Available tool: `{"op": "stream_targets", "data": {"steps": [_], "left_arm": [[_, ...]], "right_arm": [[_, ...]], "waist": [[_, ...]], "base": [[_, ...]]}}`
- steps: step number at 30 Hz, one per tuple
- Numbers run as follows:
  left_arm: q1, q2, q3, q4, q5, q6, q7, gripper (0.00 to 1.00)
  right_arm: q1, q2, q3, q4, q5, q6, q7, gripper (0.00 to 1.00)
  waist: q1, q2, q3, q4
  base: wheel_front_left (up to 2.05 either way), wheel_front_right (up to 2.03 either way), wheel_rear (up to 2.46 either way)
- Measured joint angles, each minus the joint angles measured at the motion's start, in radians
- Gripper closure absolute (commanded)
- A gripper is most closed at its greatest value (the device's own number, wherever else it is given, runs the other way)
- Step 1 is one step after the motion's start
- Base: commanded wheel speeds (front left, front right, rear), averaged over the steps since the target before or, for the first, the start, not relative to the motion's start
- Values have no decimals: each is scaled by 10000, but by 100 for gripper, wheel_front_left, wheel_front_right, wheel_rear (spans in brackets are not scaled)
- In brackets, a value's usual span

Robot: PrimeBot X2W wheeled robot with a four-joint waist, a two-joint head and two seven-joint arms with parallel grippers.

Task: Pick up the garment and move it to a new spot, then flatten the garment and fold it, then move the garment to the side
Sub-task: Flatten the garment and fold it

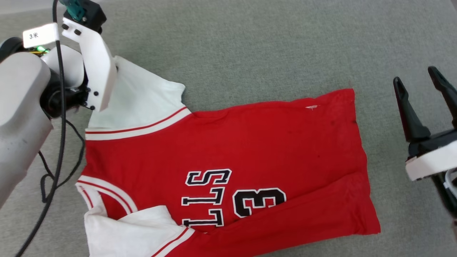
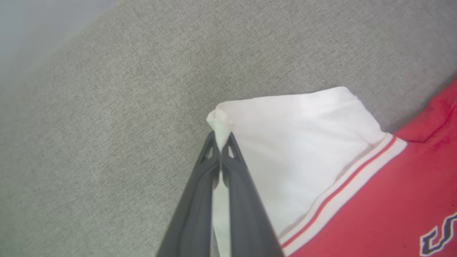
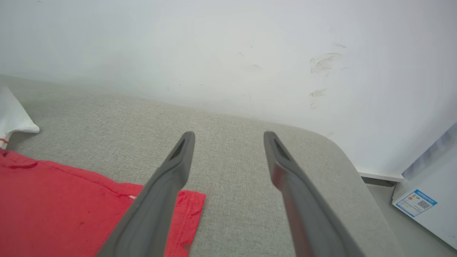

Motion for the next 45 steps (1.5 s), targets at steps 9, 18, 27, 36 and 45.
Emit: {"op": "stream_targets", "data": {"steps": [9, 18, 27, 36, 45], "left_arm": [[456, 15, -445, -1093, -293, -8, -796, 100], [382, -119, -738, -1630, -284, -8, -1302, 100], [-100, -198, -932, -1918, -182, -8, -1599, 100], [-453, -274, -1126, -1983, -176, -8, -1841, 100], [-480, -194, -1386, -1797, -318, -8, -2138, 100]], "right_arm": [[-1825, -2479, 2100, 215, 1810, 0, 4905, 0], [-3861, -3760, 4079, 1218, 3777, 0, 9417, 0], [-4760, -3300, 5200, 2696, 4186, 0, 10190, 0], [-5179, -3053, 6441, 4050, 4002, -6, 9472, 0], [-5428, -3168, 7097, 4736, 4700, 4, 8391, 100]], "waist": [[0, 0, -675, 699], [-1, 0, -596, 1142], [0, 0, -46, 1561], [-2, 0, 458, 1855], [-3, 0, 414, 1839]], "base": [[0, 0, 0], [0, 0, 0], [0, 0, 0], [0, 0, 0], [0, 0, 0]]}}
